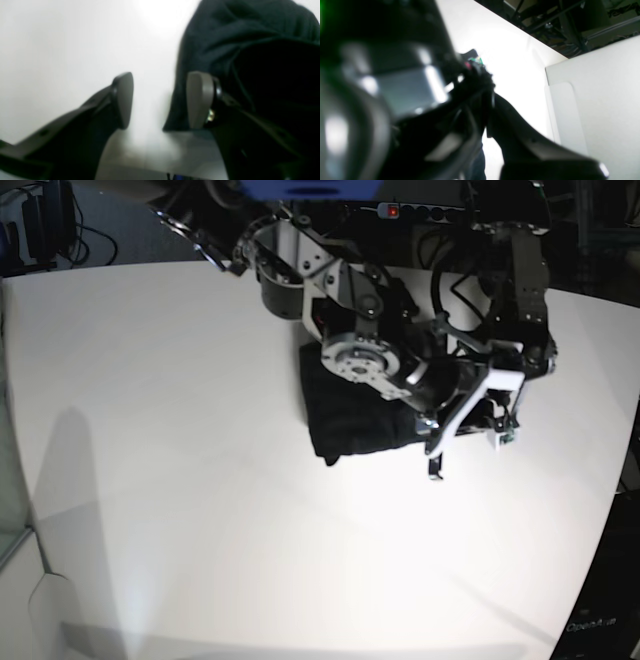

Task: Fold the T-shirt properly
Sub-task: 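Press the bundle with the right gripper while the left gripper withdraws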

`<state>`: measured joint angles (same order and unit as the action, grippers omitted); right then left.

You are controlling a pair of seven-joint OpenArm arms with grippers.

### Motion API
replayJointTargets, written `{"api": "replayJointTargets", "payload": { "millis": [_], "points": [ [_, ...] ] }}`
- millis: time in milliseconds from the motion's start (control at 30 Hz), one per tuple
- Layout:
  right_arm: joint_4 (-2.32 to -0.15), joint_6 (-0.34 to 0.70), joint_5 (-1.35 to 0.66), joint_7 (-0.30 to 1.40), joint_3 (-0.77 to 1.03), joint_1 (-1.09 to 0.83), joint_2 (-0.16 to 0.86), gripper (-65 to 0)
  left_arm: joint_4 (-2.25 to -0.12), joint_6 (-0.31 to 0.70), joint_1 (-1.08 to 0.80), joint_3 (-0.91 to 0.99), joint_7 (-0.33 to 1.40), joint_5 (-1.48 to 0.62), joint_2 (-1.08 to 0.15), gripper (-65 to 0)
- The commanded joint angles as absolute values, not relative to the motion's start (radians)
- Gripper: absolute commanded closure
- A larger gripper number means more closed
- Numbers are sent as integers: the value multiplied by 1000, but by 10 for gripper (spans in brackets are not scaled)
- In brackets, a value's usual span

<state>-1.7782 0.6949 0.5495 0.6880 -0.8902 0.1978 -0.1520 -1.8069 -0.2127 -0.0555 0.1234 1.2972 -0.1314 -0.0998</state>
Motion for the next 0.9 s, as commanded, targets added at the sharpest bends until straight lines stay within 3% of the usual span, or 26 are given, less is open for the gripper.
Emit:
{"api": "replayJointTargets", "payload": {
  "millis": [0,867],
  "points": [
    [-1773,698,590,743,-885,206,-157,0,-1847,-202,-36,119,1283,-151,-97,-332],
    [-1771,698,590,694,-802,205,-157,0,-1862,-202,-87,242,1190,-157,-93,-329]
  ]
}}
